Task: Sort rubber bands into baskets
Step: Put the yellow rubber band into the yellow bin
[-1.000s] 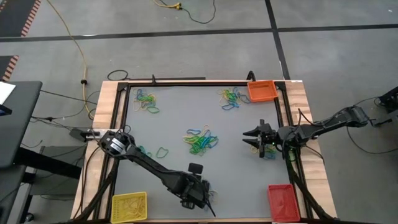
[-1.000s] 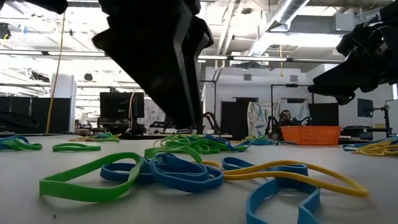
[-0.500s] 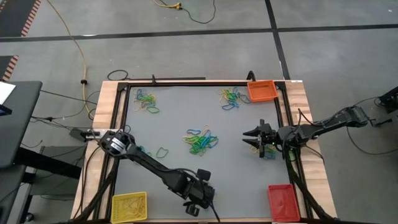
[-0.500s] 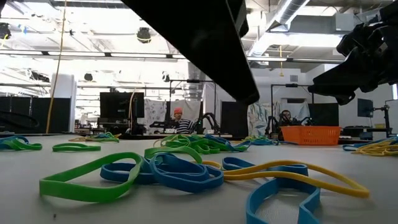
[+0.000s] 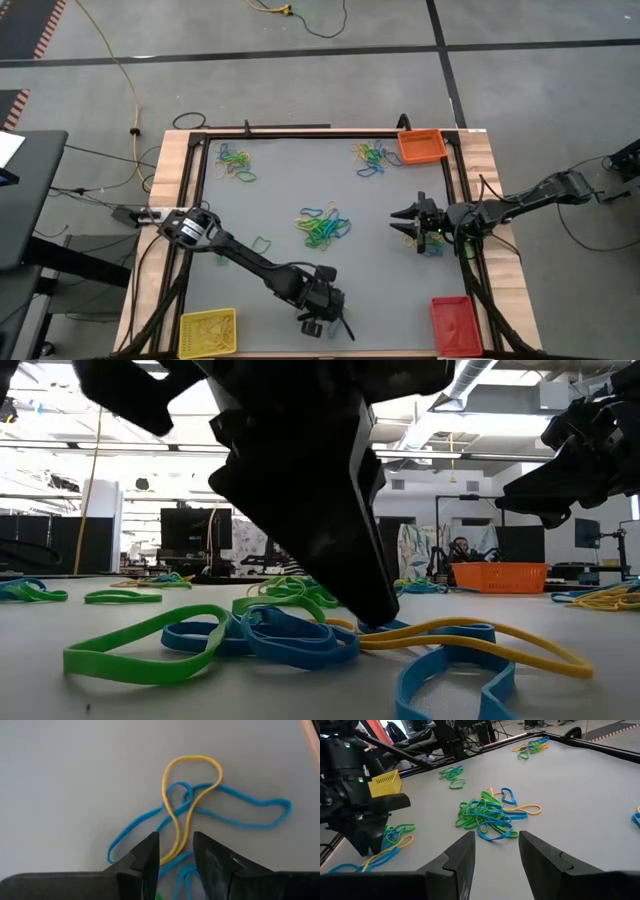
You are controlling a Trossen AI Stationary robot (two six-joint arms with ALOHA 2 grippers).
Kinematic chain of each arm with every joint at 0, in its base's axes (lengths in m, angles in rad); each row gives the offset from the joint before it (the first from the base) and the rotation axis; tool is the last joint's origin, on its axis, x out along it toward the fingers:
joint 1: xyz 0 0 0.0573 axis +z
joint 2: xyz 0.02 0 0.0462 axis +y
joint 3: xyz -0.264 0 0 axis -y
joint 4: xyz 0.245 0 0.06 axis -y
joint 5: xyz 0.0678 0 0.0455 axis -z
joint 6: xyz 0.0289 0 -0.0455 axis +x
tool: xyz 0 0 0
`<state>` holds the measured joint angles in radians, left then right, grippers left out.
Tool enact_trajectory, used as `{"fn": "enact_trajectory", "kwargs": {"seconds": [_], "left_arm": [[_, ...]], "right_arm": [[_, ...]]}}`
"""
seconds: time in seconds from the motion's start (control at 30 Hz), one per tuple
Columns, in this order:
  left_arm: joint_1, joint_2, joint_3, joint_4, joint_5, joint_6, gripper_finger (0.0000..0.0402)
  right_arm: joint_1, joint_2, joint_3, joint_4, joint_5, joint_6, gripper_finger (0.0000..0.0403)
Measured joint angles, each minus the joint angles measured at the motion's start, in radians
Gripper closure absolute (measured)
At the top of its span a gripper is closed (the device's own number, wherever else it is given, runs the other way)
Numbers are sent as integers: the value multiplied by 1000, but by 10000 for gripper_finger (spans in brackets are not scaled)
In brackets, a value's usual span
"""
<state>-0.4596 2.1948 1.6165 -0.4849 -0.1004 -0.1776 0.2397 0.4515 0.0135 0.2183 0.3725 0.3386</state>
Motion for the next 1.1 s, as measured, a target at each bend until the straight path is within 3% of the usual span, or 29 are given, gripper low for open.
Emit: {"fn": "enact_trajectory", "kwargs": {"seconds": [0.2, 0.5, 0.8, 0.93, 1.1], "left_arm": [[14, 16, 2, 11, 72, -4, 294], [23, 44, 5, 46, 70, -18, 298], [26, 44, 36, 21, 57, 23, 395], [21, 45, 113, -92, 16, 48, 400], [2, 45, 259, -382, -77, 42, 401]], "right_arm": [[0, 0, 0, 0, 0, -4, 223], [0, 0, 0, 2, 0, -6, 223], [0, 0, 0, 0, 1, -6, 223], [0, 0, 0, -1, 1, -6, 223], [0, 0, 0, -2, 1, -7, 223]]}}
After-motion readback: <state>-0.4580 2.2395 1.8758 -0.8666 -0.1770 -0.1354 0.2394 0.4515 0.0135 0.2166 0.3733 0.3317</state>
